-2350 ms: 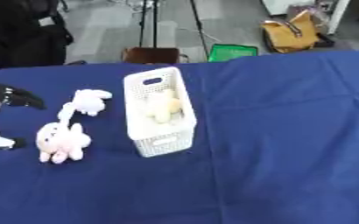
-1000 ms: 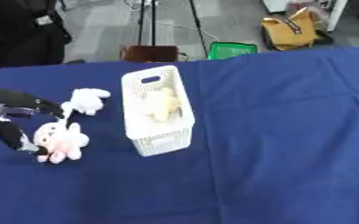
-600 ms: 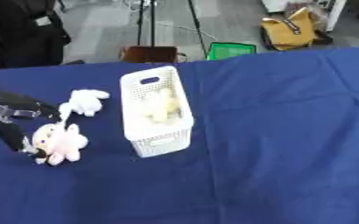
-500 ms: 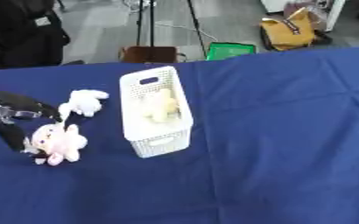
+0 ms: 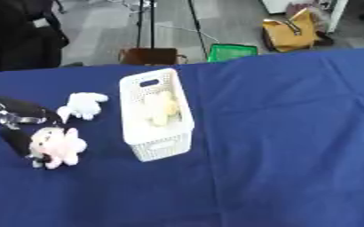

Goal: Pick up objects on the table and place them in the box.

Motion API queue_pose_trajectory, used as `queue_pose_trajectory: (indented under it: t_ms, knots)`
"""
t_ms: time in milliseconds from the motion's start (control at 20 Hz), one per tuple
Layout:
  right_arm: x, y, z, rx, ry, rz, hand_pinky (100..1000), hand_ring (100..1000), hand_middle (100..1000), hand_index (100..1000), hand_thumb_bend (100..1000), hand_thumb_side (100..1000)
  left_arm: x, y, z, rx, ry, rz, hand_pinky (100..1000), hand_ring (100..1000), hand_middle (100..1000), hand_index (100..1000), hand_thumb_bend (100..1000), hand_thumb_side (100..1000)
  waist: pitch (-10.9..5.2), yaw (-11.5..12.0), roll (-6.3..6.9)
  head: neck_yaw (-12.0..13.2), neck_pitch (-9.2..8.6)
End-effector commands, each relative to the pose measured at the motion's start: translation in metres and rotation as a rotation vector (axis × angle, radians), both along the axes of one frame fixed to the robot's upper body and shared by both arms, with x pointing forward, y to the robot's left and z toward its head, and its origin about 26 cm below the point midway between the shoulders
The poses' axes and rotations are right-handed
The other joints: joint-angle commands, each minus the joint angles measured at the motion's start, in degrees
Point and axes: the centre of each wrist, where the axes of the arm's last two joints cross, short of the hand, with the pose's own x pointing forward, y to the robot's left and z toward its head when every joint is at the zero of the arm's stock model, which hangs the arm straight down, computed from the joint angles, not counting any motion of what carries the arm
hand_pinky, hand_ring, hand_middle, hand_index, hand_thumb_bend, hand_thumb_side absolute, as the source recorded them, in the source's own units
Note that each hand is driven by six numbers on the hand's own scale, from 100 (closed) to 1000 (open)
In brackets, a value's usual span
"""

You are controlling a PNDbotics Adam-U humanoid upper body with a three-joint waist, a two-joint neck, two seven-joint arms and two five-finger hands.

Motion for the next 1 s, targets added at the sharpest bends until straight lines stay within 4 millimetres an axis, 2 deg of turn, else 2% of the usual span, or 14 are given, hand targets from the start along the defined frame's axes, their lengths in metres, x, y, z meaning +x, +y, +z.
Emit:
queue_pose_trajectory:
  t_ms: [50,250,700,750,800,850,950,1000]
  knots:
    - [-0.0033,-0.0001,0.0076,-0.007,-0.050,0.018,724,624,577,731,100,833,0.0023,0.0085,0.0120,0.047,0.025,-0.012,931,969,977,1000,508,586,-0.82,-0.09,-0.03,0.21,-0.58]
    - [-0.0032,0.0003,0.0075,-0.008,-0.050,0.024,725,622,575,728,100,835,0.0058,0.0084,0.0088,0.069,0.049,0.002,931,970,976,1000,494,567,-0.66,-0.37,0.14,0.32,-0.62]
    - [-0.0032,0.0004,0.0075,-0.008,-0.050,0.032,725,622,575,730,100,835,0.0089,0.0084,0.0056,0.121,0.047,-0.003,922,959,950,1000,478,584,-0.49,-0.52,0.31,0.30,-0.55]
    - [-0.0032,0.0003,0.0075,-0.007,-0.050,0.032,725,622,575,730,100,833,0.0089,0.0082,0.0061,0.118,0.043,-0.010,876,928,897,943,450,585,-0.48,-0.49,0.30,0.29,-0.48]
    - [-0.0033,0.0002,0.0073,-0.007,-0.049,0.032,725,622,575,730,100,833,0.0086,0.0068,0.0085,0.108,0.027,-0.029,872,925,892,935,449,584,-0.48,-0.39,0.30,0.26,-0.38]
    - [-0.0033,0.0001,0.0072,-0.007,-0.049,0.032,725,622,575,731,100,833,0.0080,0.0062,0.0102,0.100,0.015,-0.042,843,898,851,872,426,573,-0.48,-0.33,0.30,0.24,-0.32]
    - [-0.0033,0.0001,0.0071,-0.007,-0.048,0.033,725,622,575,731,100,832,0.0070,0.0061,0.0134,0.086,-0.004,-0.058,819,875,821,815,407,565,-0.51,-0.21,0.31,0.17,-0.22]
    - [-0.0034,0.0001,0.0070,-0.007,-0.048,0.033,725,622,575,731,100,832,0.0067,0.0063,0.0143,0.082,-0.008,-0.060,819,875,821,815,407,565,-0.53,-0.19,0.31,0.16,-0.20]
